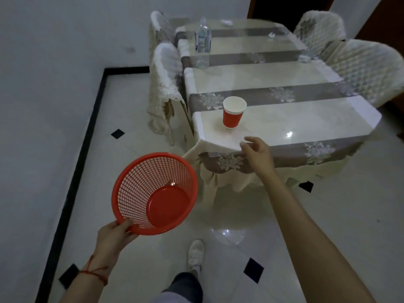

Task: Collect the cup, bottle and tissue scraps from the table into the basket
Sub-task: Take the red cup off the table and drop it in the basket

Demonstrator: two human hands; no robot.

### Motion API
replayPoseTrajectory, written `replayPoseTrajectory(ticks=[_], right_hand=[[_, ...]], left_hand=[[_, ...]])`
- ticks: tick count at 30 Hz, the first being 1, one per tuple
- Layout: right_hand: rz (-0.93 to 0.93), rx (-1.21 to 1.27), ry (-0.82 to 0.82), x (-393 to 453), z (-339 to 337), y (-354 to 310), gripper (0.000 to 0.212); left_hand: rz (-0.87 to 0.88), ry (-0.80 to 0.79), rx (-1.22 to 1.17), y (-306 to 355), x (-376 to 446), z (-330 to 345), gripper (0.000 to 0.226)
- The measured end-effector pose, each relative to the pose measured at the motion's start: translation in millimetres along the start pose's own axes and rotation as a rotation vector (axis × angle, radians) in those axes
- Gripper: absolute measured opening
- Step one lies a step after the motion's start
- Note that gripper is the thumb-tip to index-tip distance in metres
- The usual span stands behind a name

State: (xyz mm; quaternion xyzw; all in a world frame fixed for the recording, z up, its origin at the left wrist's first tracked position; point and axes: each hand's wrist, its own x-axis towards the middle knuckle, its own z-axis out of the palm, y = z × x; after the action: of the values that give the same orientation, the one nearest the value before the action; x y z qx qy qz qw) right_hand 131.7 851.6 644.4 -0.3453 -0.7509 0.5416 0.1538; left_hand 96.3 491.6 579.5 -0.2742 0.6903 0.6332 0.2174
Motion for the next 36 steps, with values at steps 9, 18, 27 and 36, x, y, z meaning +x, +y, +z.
replayPoseTrajectory(ticks=[9, 18, 27, 36], right_hand=[[-0.124, -0.241, 0.133, 124, 16, -45, 0.058], [-0.042, -0.659, -0.085, 206, 39, -40, 0.093], [-0.048, -0.676, -0.089, 218, 39, -34, 0.095], [-0.145, -0.572, -0.166, 205, 30, -50, 0.074]], left_hand=[[-0.036, 0.048, 0.000, 41, 54, 46, 0.007], [-0.107, 0.104, -0.003, 52, 64, 75, 0.014], [-0.151, 0.122, -0.046, 38, 55, 98, 0.010], [-0.145, 0.134, -0.064, 28, 50, 105, 0.005]])
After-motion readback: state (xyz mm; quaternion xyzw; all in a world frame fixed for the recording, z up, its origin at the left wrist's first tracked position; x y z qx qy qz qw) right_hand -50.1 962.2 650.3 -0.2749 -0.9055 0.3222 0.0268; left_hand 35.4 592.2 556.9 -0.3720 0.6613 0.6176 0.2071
